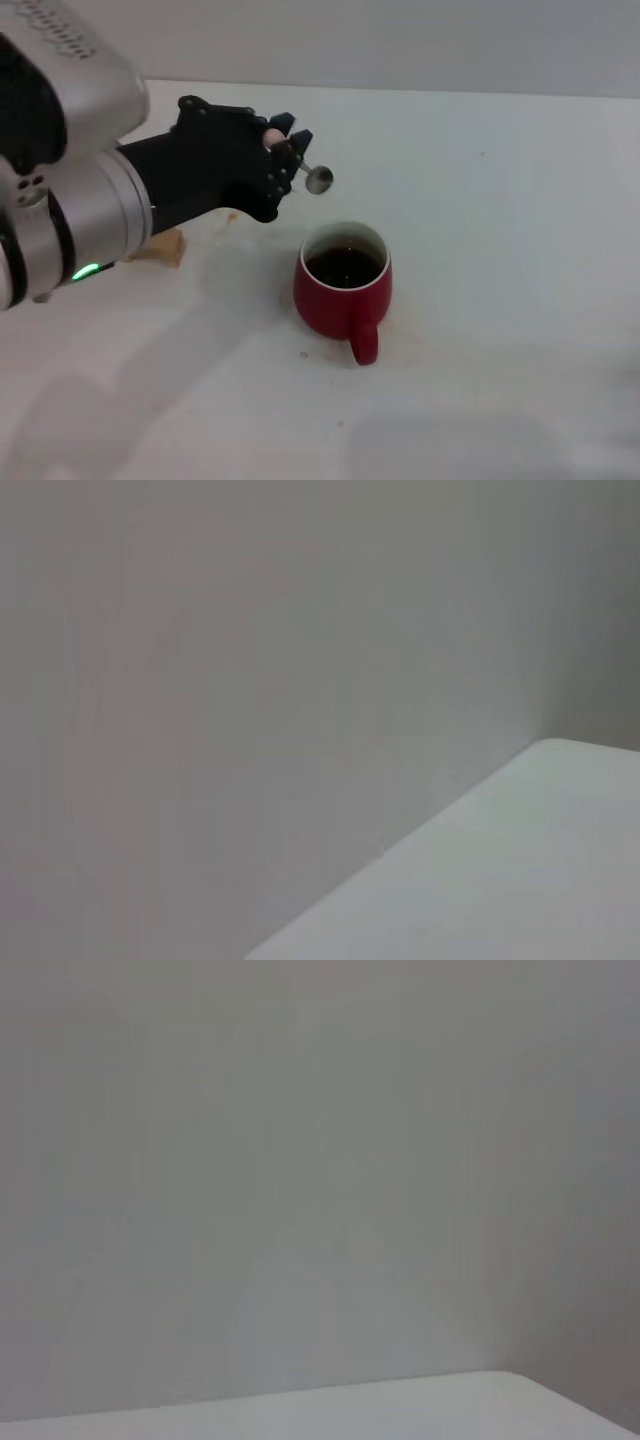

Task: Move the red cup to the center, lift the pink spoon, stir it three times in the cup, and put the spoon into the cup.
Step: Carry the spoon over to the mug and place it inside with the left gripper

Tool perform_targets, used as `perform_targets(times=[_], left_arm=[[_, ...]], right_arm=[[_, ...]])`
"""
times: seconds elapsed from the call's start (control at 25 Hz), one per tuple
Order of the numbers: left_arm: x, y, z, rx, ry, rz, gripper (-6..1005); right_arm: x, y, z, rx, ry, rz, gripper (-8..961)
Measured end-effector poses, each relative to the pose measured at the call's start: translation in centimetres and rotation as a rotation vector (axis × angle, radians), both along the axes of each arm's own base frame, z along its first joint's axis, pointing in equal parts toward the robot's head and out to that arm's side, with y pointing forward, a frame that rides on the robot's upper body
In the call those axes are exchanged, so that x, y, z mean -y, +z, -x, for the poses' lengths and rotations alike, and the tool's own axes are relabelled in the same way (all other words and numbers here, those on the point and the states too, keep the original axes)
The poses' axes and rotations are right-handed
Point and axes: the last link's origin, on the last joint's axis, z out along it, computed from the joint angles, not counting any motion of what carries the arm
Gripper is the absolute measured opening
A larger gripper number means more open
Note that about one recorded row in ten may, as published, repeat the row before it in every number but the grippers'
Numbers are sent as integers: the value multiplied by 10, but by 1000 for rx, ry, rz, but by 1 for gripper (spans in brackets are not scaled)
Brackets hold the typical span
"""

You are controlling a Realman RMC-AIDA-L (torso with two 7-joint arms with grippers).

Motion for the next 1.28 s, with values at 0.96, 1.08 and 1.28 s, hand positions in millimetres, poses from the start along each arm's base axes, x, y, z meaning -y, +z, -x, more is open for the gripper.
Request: perform_targets(times=[0.96,1.08,1.28], left_arm=[[0,-4,-10,-58,-43,139,145],[0,-5,-6,-60,-31,144,145],[-4,-10,3,-89,-12,146,144]], right_arm=[[0,-1,-3,-2,-17,8,0],[0,-1,-3,0,-17,5,-1],[0,1,-3,2,-14,-2,-1]])
